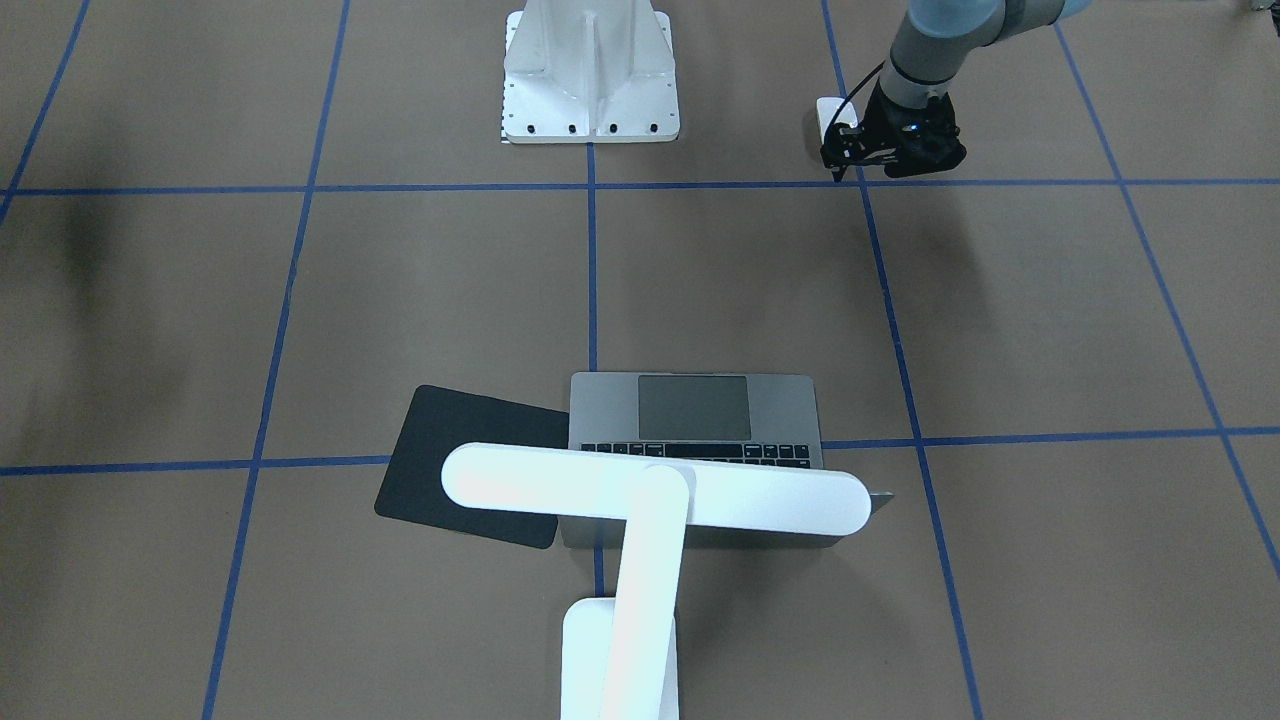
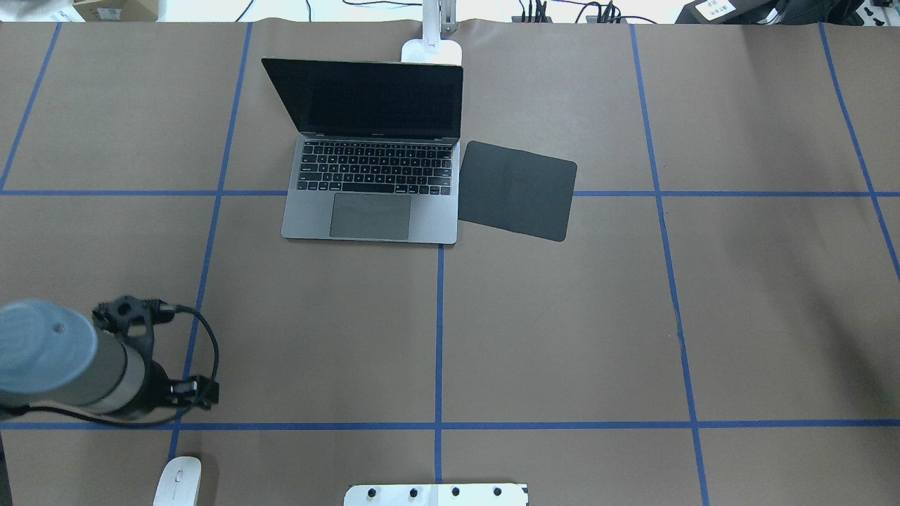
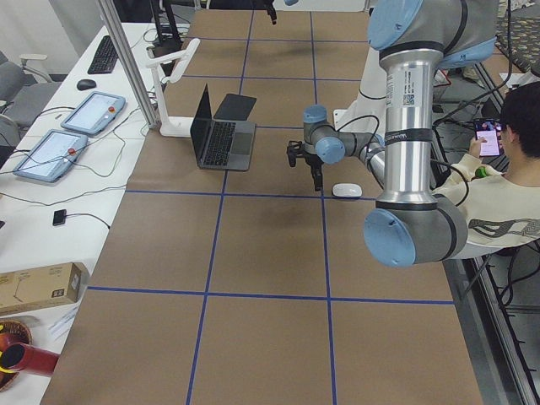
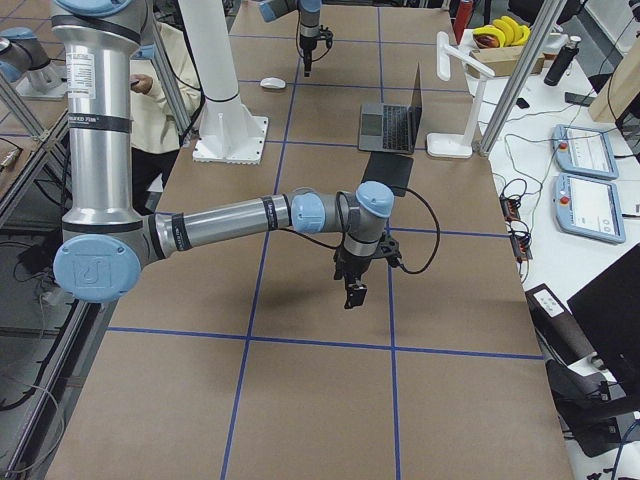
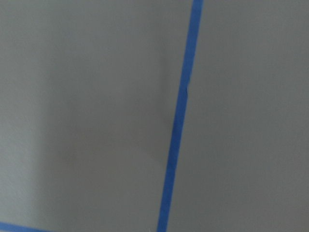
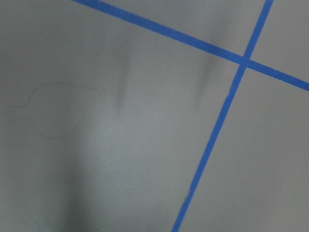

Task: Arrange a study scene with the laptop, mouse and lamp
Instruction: 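Grasp the white mouse near the robot with the left gripper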

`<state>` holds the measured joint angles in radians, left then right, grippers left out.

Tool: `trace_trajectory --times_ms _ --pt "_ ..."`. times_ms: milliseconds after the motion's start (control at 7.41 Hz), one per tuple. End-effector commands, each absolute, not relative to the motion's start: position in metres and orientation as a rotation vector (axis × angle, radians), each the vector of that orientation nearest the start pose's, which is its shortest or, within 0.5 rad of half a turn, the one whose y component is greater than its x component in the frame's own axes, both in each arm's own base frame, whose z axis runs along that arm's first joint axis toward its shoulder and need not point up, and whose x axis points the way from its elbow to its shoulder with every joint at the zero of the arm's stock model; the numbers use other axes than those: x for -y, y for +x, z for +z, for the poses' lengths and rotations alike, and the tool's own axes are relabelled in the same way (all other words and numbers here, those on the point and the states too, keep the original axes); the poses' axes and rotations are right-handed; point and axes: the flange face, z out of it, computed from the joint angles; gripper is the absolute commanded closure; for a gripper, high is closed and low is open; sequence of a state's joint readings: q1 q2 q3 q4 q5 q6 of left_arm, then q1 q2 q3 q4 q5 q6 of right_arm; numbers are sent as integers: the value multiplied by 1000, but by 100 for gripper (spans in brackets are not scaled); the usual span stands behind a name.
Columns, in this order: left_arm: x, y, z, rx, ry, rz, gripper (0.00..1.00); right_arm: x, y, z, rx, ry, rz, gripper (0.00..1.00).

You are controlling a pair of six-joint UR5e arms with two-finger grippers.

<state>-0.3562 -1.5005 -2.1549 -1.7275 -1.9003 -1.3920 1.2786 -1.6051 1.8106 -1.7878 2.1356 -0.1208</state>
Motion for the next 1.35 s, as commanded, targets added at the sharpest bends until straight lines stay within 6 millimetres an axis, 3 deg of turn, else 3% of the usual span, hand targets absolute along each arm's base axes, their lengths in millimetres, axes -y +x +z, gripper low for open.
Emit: trace_trajectory --times_ms 0,270,540,944,1214 --pt "213 407 407 -725 -128 1 0 472 -54 596 547 -62 -416 0" --pt "192 407 421 -728 -107 43 0 474 -51 595 547 -60 -411 0" --pt "182 404 433 -711 -104 52 0 474 -51 595 547 -60 -410 0" --pt "157 416 438 -692 -106 68 0 478 -48 588 545 -71 -398 0" --pt "153 418 439 -690 -109 77 1 478 -48 588 545 -72 -397 0"
